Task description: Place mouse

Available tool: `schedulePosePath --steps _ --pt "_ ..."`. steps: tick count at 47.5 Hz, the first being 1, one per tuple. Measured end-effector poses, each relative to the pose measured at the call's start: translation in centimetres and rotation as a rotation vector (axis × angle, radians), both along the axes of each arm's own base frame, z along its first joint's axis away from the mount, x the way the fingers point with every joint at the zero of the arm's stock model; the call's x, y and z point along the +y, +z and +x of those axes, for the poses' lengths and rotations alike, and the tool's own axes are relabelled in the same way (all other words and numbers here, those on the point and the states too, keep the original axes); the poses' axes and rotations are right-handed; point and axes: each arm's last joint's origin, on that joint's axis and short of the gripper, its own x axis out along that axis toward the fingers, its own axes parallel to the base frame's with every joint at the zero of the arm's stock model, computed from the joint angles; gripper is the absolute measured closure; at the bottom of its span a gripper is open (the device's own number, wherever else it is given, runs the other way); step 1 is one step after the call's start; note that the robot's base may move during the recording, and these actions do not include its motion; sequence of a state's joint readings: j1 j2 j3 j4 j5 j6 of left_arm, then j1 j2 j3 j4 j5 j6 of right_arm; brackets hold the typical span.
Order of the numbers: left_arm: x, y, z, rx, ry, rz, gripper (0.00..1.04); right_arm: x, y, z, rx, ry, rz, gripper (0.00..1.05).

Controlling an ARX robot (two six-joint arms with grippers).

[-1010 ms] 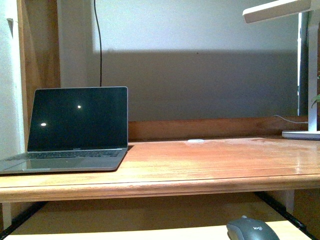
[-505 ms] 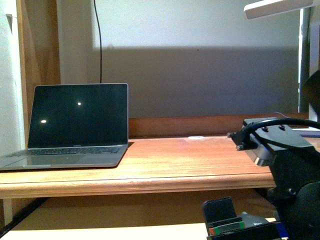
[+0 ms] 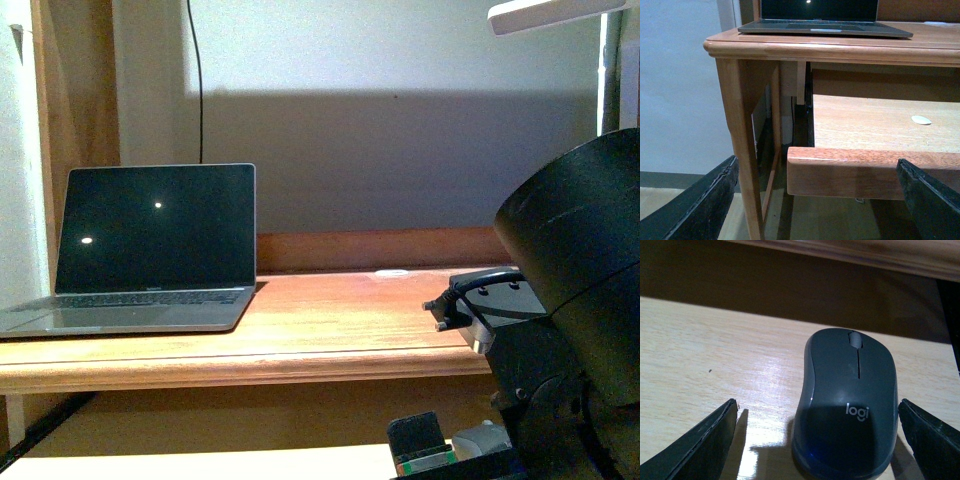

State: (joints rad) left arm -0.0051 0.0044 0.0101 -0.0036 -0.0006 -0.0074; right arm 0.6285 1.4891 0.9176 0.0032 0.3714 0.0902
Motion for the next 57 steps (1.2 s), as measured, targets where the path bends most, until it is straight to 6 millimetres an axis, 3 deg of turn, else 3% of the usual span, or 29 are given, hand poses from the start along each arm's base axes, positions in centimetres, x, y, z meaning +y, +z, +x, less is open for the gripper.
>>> schedulePosePath --steps 14,20,26,37,45,57 --pt "0.0 0.0 0.0 0.000 0.000 0.000 0.08 0.4 -1.0 1.1 0.044 -0.026 0.001 0.07" --pt "0.0 0.0 0.0 0.000 0.000 0.000 0.08 0.5 -1.2 1.3 0.046 -0.032 0.009 0.22" --pt "0.0 0.0 0.0 0.000 0.000 0.000 0.08 0.3 -1.3 1.6 0.044 -0.043 0.026 0.47" --pt "0.0 0.0 0.0 0.000 0.000 0.000 0.08 -0.4 -1.1 1.9 0.045 -0.063 0.057 0.48" --pt "0.0 0.0 0.0 0.000 0.000 0.000 0.08 -1.7 0.8 0.7 0.036 -0.056 0.075 0.48" --pt "0.0 0.0 0.0 0.000 0.000 0.000 0.08 -3.3 5.3 -2.0 0.005 0.004 0.111 0.48"
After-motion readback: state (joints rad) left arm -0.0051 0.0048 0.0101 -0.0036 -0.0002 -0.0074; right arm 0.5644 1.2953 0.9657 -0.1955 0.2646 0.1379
